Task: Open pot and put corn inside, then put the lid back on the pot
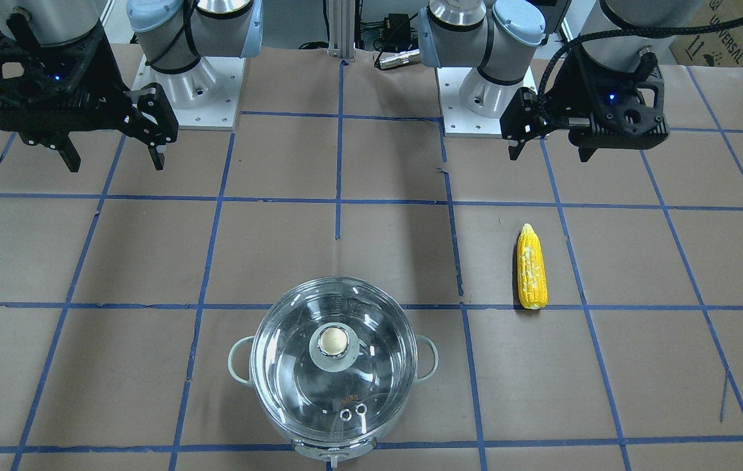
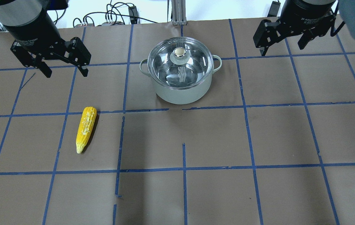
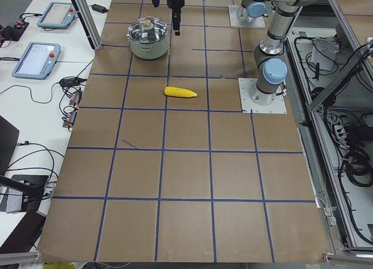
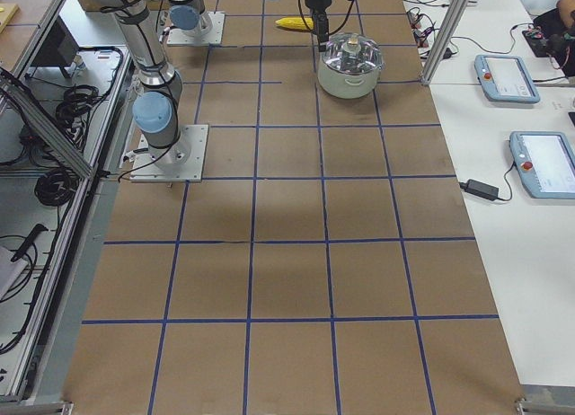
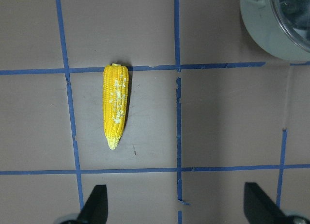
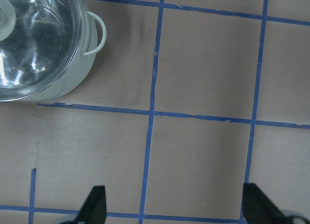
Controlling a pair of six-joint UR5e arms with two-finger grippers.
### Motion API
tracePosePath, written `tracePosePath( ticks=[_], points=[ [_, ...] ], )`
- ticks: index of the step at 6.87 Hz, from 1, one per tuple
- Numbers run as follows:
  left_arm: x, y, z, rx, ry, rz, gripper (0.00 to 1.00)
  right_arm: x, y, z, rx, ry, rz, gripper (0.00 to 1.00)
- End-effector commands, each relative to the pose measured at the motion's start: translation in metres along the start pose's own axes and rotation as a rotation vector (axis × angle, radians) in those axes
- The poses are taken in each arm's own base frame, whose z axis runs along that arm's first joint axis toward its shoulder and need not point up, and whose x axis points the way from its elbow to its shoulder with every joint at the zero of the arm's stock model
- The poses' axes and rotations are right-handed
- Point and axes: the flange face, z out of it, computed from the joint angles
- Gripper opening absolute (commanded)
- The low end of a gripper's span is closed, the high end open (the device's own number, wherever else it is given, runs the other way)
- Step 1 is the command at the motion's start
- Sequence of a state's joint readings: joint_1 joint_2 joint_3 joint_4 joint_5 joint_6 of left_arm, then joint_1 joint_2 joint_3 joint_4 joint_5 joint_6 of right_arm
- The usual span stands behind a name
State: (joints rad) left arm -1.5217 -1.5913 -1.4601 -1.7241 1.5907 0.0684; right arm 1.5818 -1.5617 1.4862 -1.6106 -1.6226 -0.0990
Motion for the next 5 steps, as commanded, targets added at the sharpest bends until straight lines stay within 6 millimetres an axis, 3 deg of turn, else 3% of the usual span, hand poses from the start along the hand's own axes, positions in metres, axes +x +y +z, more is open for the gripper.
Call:
tracePosePath(
  ticks=[1, 5],
  points=[
    [0.0000, 0.0008, 0.0025, -0.003, -0.001, 0.007, 1.00, -0.0023, 0.0000, -0.0001, 0.002, -0.009, 0.004, 1.00],
    [-0.0002, 0.0006, 0.0030, -0.001, -0.003, -0.005, 1.00, -0.0032, 0.0003, -0.0008, 0.007, -0.010, 0.012, 0.99]
  ],
)
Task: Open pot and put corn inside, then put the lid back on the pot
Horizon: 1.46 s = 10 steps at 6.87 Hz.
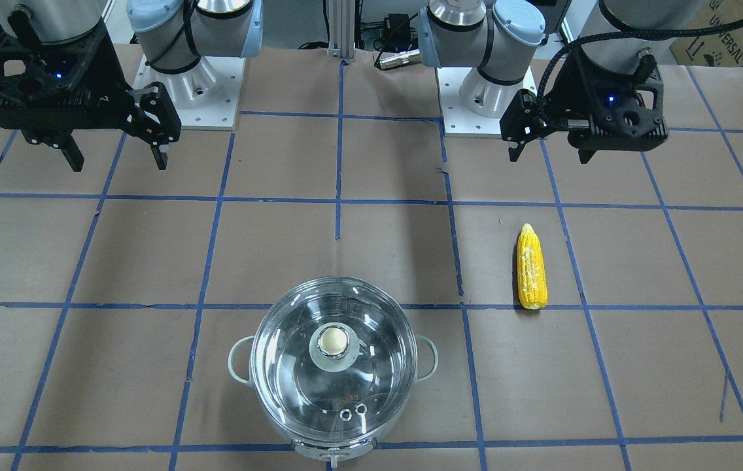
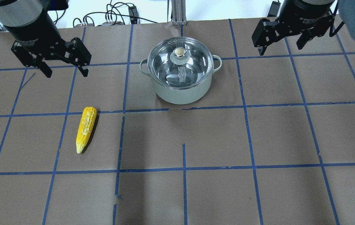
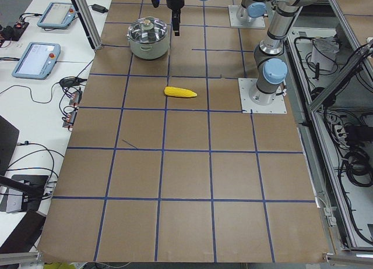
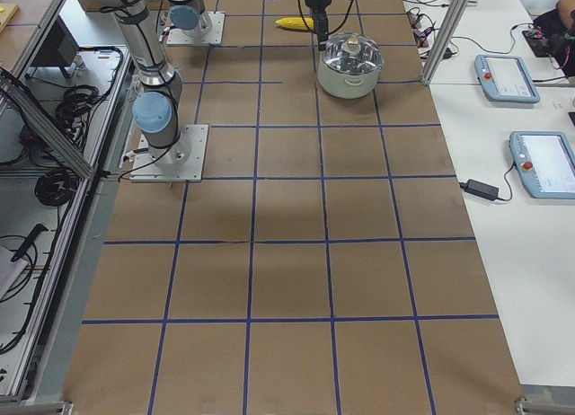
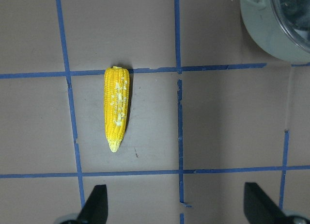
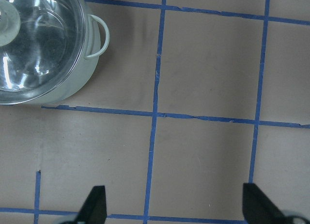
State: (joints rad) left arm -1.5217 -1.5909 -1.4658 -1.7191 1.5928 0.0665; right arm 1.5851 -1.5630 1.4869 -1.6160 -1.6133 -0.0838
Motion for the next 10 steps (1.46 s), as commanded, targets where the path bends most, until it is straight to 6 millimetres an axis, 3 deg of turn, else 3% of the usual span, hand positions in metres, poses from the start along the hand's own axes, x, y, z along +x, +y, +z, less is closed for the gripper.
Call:
tracePosePath(
  ticks=[1, 2, 3, 4, 7, 9, 10],
  points=[
    [0.000, 0.001, 0.001, -0.003, -0.004, -0.004, 1.00, -0.002, 0.001, 0.002, -0.001, -0.002, 0.023, 0.98],
    [0.000, 0.001, 0.002, -0.004, -0.002, 0.000, 1.00, -0.009, -0.002, 0.011, 0.008, -0.006, 0.098, 0.98],
    [0.000, 0.001, 0.002, -0.004, -0.001, -0.002, 1.00, -0.036, -0.017, 0.023, 0.058, -0.009, 0.074, 0.98],
    [0.000, 0.001, 0.002, -0.004, -0.001, 0.000, 1.00, -0.078, -0.026, 0.031, 0.091, -0.012, 0.007, 0.98],
    [-0.001, 0.000, 0.002, -0.003, 0.001, -0.002, 1.00, -0.147, -0.078, 0.062, 0.080, -0.036, -0.060, 0.97],
    [-0.001, 0.001, 0.002, -0.003, -0.001, -0.002, 1.00, -0.202, -0.110, 0.114, 0.024, -0.051, -0.089, 0.96],
    [-0.001, 0.001, 0.002, -0.003, -0.001, -0.002, 1.00, -0.219, -0.126, 0.130, 0.006, -0.087, -0.090, 0.96]
  ],
)
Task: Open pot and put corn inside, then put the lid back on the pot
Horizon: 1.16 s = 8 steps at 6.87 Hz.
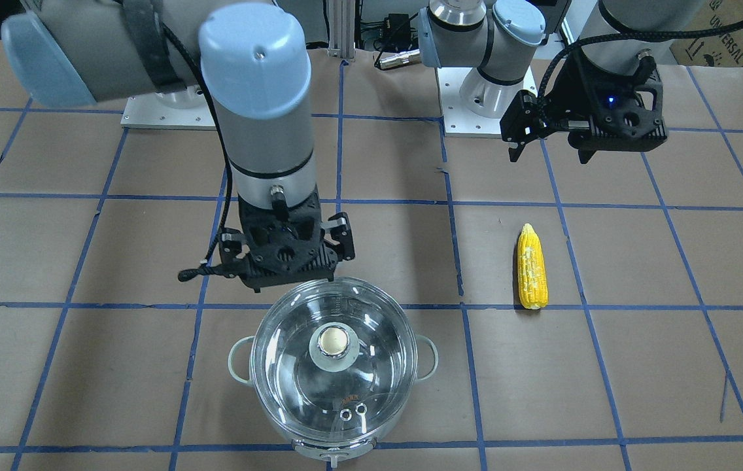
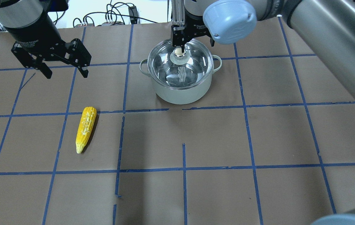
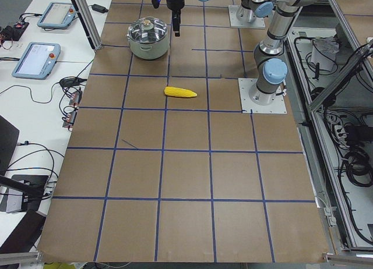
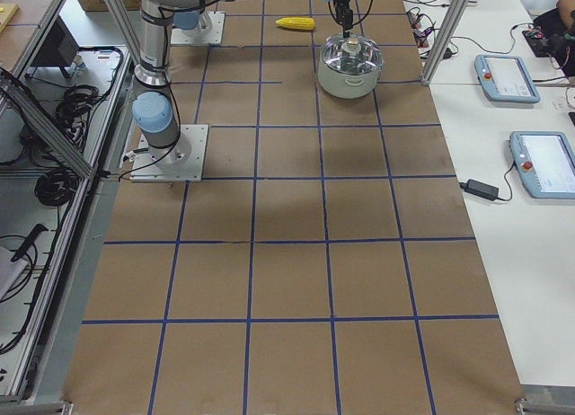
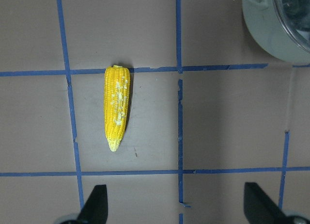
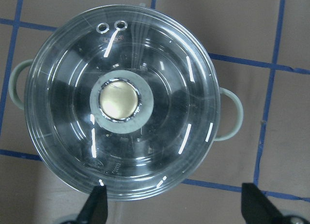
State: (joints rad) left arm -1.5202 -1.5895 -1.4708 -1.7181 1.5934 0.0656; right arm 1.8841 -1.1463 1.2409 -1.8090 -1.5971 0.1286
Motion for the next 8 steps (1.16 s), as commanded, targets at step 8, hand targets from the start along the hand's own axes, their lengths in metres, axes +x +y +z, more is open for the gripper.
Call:
tracePosePath(
  ticks=[8],
  points=[
    [0.000, 0.000, 0.001, -0.003, 0.000, 0.002, 1.00, -0.032, -0.064, 0.086, -0.068, -0.037, -0.006, 0.92]
  ],
)
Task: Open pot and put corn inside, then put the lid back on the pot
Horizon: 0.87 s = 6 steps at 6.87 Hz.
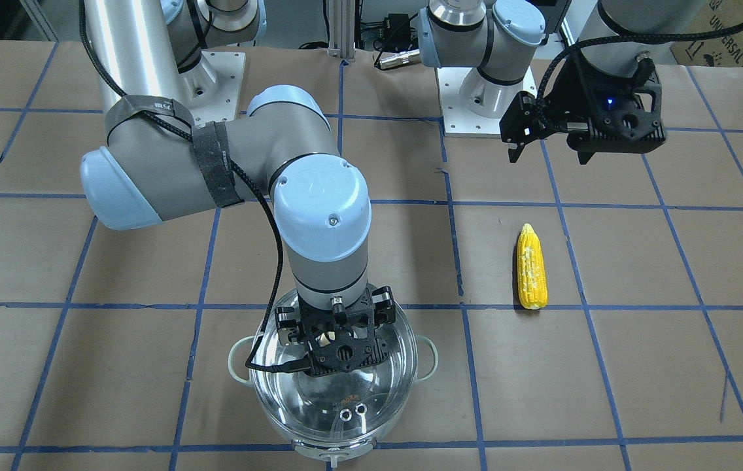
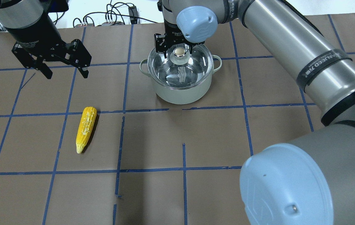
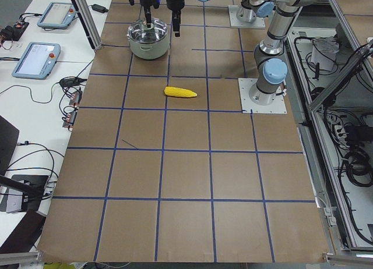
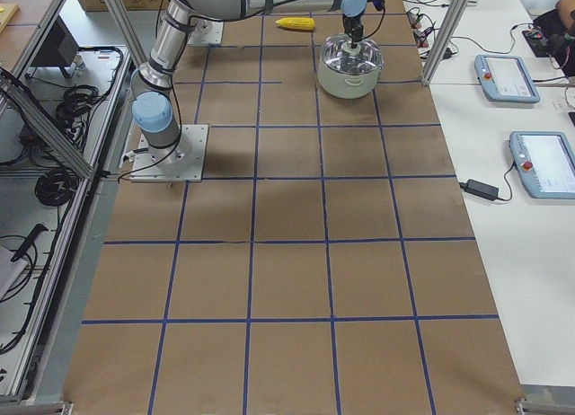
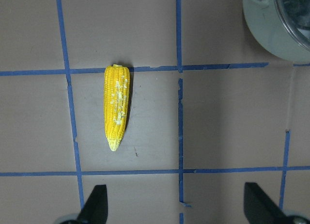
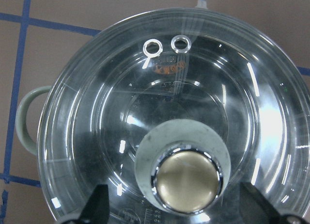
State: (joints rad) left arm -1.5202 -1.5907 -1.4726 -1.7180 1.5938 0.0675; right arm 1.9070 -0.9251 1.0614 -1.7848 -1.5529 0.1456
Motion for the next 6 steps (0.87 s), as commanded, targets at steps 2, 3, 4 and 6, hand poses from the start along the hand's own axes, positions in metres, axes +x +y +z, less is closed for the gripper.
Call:
tracePosePath(
  ticks=[2, 3, 4, 6],
  points=[
    [-0.0001, 0.0007, -0.0005, 0.000, -0.002, 0.000, 1.00, -0.0026, -0.0138, 0.0076, -0.004, 0.003, -0.003, 0.89],
    [-0.0001, 0.0006, -0.0007, 0.001, -0.002, 0.000, 1.00, -0.0015, -0.0133, 0.0083, -0.011, 0.003, -0.004, 0.88],
    [0.0000, 0.0006, -0.0007, 0.001, 0.000, 0.000, 1.00, -0.0014, -0.0123, 0.0066, -0.014, 0.003, -0.007, 0.88],
    [-0.0001, 0.0007, -0.0005, 0.000, -0.002, 0.000, 1.00, 0.0004, -0.0086, 0.0074, -0.028, 0.005, -0.013, 0.86]
  ],
)
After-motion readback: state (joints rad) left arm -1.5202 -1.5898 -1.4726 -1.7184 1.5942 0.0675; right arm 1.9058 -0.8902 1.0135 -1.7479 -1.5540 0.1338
